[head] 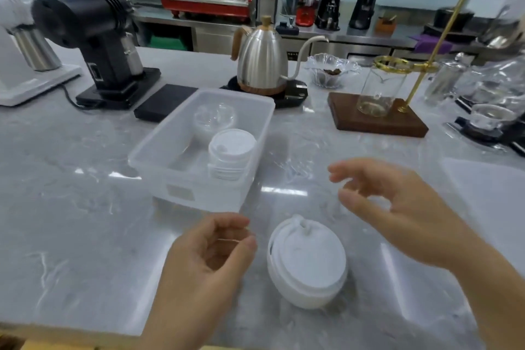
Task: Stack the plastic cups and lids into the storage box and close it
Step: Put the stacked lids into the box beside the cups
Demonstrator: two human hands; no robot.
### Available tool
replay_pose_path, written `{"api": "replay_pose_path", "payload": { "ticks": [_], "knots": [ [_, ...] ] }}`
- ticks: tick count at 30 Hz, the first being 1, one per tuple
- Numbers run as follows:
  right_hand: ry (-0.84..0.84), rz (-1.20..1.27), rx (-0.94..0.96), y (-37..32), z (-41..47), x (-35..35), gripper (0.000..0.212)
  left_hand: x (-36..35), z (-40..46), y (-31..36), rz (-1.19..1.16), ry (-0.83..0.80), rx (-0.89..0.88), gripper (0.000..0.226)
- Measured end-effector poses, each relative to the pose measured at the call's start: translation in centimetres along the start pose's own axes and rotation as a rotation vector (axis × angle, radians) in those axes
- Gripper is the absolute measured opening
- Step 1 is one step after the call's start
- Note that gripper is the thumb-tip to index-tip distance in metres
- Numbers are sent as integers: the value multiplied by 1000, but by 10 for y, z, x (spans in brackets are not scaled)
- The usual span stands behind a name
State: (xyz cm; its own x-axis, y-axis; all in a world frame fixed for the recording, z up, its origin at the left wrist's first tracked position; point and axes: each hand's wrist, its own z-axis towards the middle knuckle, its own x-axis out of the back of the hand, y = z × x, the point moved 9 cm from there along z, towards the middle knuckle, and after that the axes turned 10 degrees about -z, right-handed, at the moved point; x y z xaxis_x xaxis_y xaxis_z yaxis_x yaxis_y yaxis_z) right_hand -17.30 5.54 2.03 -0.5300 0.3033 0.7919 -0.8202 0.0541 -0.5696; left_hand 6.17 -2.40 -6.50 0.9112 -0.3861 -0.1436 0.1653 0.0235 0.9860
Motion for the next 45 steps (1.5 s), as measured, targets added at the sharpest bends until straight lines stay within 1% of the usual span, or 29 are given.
{"api": "replay_pose_path", "payload": {
  "ticks": [2, 5, 9, 11, 13, 17, 22, 28, 31, 37, 42, 45],
  "knots": [
    [39, 39, -75, 17, -27, -12, 34, -5, -1, -11, -17, -26, 1, 27],
    [82, 86, -185, 34, -58, -33, 28, -12, -2, -17, 54, -65, -36, 35],
    [78, 169, -277, 40, -85, -58, 49, -20, -11, -17, 229, -153, -74, 50],
    [24, 121, -254, 31, -89, -69, 60, -24, -15, -16, 292, -214, -98, 51],
    [-16, 60, -210, 19, -90, -77, 65, -27, -16, -15, 335, -261, -112, 50],
    [3, 7, -187, 11, -89, -78, 65, -33, -19, -13, 388, -344, -134, 61],
    [20, -31, -172, 12, -90, -77, 73, -33, -20, -13, 426, -363, -160, 68],
    [11, -34, -163, 12, -89, -79, 70, -36, -21, -13, 441, -384, -207, 67],
    [4, -25, -152, 12, -90, -81, 70, -38, -21, -12, 424, -391, -212, 70],
    [16, -4, -160, 15, -93, -80, 70, -42, -22, -7, 449, -401, -257, 64],
    [21, 60, -179, 15, -93, -80, 65, -46, -19, -13, 320, -432, -196, 65],
    [21, 139, -187, 16, -92, -81, 61, -47, -17, -18, 223, -430, -143, 66]
  ]
}}
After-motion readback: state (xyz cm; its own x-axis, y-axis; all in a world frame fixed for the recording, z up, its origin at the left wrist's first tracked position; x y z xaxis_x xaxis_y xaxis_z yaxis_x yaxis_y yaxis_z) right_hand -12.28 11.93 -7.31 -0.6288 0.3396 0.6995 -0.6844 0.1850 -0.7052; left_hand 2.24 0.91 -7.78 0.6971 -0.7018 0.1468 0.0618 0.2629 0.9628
